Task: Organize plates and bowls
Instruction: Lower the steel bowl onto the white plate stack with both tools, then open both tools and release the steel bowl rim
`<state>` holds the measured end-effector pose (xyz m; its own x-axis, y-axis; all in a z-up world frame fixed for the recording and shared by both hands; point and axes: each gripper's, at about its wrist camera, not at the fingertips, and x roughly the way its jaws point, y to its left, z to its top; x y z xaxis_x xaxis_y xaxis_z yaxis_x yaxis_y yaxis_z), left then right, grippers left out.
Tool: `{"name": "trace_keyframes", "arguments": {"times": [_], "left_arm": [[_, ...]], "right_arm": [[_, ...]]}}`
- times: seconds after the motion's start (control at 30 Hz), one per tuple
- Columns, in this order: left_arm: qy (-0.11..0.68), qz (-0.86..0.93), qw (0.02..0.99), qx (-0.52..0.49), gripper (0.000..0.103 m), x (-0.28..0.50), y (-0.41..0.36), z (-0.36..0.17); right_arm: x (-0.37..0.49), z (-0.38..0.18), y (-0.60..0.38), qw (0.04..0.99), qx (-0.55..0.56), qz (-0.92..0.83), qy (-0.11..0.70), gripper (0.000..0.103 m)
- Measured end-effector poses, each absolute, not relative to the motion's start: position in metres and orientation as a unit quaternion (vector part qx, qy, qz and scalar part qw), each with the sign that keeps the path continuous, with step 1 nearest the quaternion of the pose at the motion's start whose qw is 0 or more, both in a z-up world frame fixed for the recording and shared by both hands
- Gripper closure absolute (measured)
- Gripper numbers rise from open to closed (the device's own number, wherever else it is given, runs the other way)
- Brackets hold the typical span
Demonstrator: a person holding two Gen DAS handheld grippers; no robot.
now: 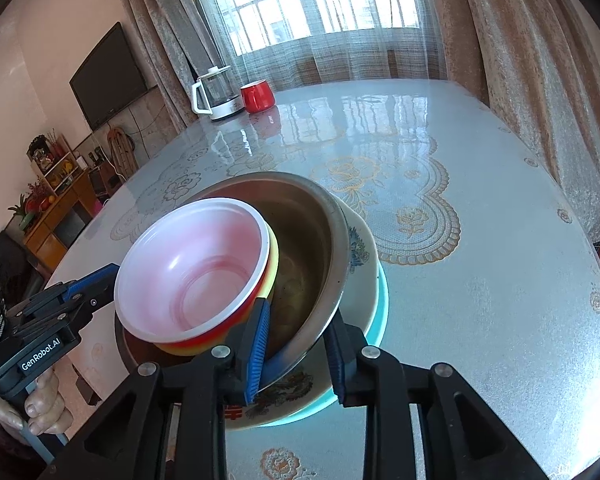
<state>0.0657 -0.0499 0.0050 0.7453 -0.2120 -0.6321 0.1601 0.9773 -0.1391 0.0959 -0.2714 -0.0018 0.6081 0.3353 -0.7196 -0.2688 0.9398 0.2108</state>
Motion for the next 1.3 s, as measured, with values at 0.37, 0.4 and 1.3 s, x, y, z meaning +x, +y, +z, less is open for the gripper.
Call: {"name": "trace_keyframes", "arguments": {"times": [0.37, 0.4, 1.3], "left_arm": [[0.337, -0.130, 0.932, -0.031, 0.080, 0.065, -0.047, 0.003], [0.337, -0.134, 0.931, -0.029, 0.078, 0.066, -0.046, 0.003], [0.342, -0.146, 0.928, 0.025, 0.058, 0.070, -0.030, 0.010]], "right_arm": [[0.086, -0.001, -0.264, 0.910, 0.033, 0.124, 0.395, 0.071], [0.086, -0.001, -0.263, 0.911, 0.033, 0.116, 0.394, 0.071], [0.032, 0.011, -0.242, 0.933, 0.088, -0.086, 0.338, 0.058]]}}
